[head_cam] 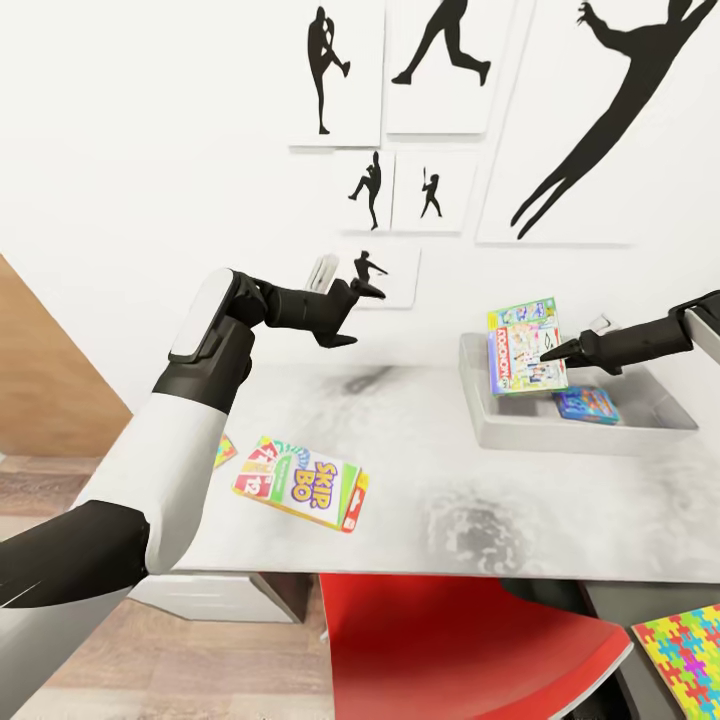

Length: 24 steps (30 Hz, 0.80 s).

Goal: Put all the toys in the child's room - the three board games (two on the bed and one on the table), the two jigsaw puzzles on the table, and the tennis ball on the table - inside the toy box on the table in the child's room.

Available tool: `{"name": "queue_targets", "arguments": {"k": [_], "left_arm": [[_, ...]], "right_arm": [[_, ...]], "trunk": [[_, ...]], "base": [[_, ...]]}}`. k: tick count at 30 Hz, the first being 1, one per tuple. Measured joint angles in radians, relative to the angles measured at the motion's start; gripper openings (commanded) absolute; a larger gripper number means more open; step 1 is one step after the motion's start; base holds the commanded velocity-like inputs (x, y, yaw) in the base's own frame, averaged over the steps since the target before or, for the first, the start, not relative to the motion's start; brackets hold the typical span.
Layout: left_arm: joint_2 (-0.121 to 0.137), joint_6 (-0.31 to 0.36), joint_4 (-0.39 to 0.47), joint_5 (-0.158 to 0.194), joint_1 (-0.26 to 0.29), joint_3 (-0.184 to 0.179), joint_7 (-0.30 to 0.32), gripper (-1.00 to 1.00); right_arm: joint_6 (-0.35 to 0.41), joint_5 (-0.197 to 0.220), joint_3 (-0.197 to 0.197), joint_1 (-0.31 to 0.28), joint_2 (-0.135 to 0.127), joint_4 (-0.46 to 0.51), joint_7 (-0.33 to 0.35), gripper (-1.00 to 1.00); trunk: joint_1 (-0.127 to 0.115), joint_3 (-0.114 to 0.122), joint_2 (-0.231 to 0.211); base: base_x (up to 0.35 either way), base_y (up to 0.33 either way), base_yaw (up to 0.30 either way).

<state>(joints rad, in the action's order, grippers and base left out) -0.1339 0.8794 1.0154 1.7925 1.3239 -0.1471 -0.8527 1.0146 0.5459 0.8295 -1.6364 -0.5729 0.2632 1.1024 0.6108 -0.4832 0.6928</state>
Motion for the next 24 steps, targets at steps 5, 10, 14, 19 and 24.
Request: {"name": "queue_targets", "arguments": {"k": [5,10,14,19,24], "left_arm": [[-0.001,0.0,0.004,0.0,0.003,0.001,0.0,1.0],[-0.002,0.0,0.011,0.0,0.006,0.001,0.0,1.0],[-0.002,0.0,0.013,0.001,0.008,0.002,0.0,1.0],[-0.004,0.001,0.016,0.002,0.012,0.002,0.001,1.0],[-0.005,0.0,0.034,0.003,0.02,0.002,0.0,1.0]], "right_arm": [[0.0,0.0,0.0,0.0,0.0,0.0,0.0,-1.0],[0.0,0.0,0.0,0.0,0.002,0.001,0.0,-1.0],[0.0,0.0,-0.001,-0.001,0.005,0.001,0.0,-1.0],[-0.001,0.0,0.0,-0.002,0.006,0.003,0.0,-1.0],[0.0,0.002,-0.002,-0.016,0.008,0.004,0.0,-1.0]], "trunk": [[0.0,-0.008,0.0],[0.0,-0.016,0.0],[0.0,-0.023,0.0],[0.0,-0.031,0.0],[0.0,-0.039,0.0]], "base": [[0.0,0.0,0.0],[0.0,0.0,0.0],[0.0,0.0,0.0],[0.0,0.0,0.0],[0.0,0.0,0.0]]}}
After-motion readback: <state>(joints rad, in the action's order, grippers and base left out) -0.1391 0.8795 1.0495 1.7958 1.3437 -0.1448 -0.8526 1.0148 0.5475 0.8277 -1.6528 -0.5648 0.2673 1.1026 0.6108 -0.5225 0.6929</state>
